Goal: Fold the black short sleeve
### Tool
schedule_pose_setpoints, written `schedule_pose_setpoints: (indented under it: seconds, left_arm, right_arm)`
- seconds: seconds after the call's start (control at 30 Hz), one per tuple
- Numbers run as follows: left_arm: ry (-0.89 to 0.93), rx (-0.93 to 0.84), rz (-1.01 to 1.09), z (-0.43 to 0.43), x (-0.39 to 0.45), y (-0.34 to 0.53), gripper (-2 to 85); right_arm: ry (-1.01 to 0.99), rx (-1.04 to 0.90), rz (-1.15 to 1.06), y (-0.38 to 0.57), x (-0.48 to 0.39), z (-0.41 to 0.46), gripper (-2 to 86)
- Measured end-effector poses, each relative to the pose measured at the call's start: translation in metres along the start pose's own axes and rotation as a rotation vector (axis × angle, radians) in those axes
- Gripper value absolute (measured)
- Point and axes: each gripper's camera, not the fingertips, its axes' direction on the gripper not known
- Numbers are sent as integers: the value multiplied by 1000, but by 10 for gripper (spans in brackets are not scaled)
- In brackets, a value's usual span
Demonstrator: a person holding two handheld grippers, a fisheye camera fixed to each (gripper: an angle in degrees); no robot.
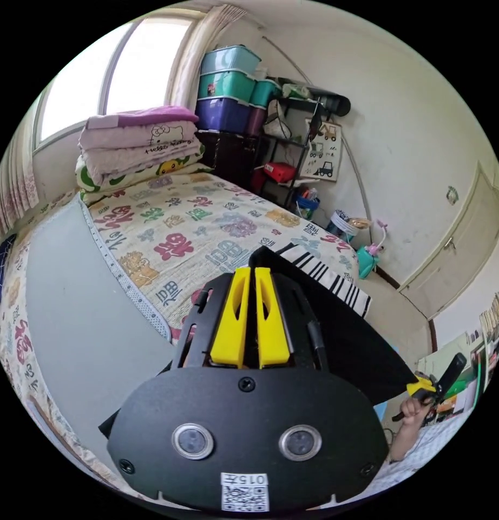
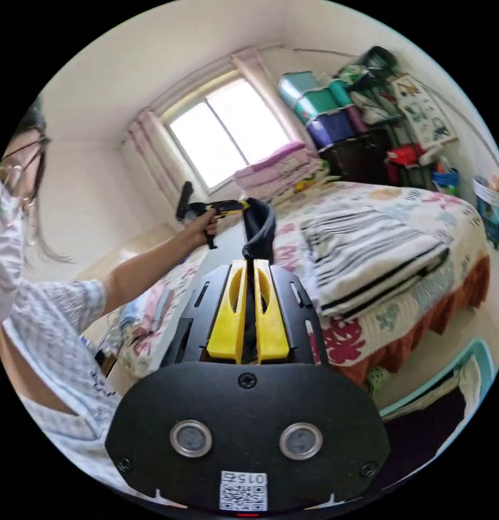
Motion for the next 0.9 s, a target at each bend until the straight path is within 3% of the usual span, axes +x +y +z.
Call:
schedule_pose_setpoints:
  seconds: [0.2,0.37,0.5,0.63,0.77,0.9]
  left_arm:
    - [-50,59,-138,-97,-112,131,9]
    - [-401,-122,-420,-129,-243,285,19]
    - [-300,-64,-575,-148,-288,357,51]
    - [-187,-120,-579,-114,-305,380,105]
    - [-58,-54,-587,-71,-307,375,118]
    - [-142,-127,-632,-39,-319,370,72]
  right_arm:
    - [-308,-309,-215,63,-128,90,14]
    - [-412,-616,-154,169,-191,225,35]
    - [-536,-709,-199,205,-215,247,59]
    - [-370,-648,-294,218,-225,247,72]
    - [-247,-678,-356,228,-225,272,115]
    - [-228,-780,-333,242,-222,308,95]
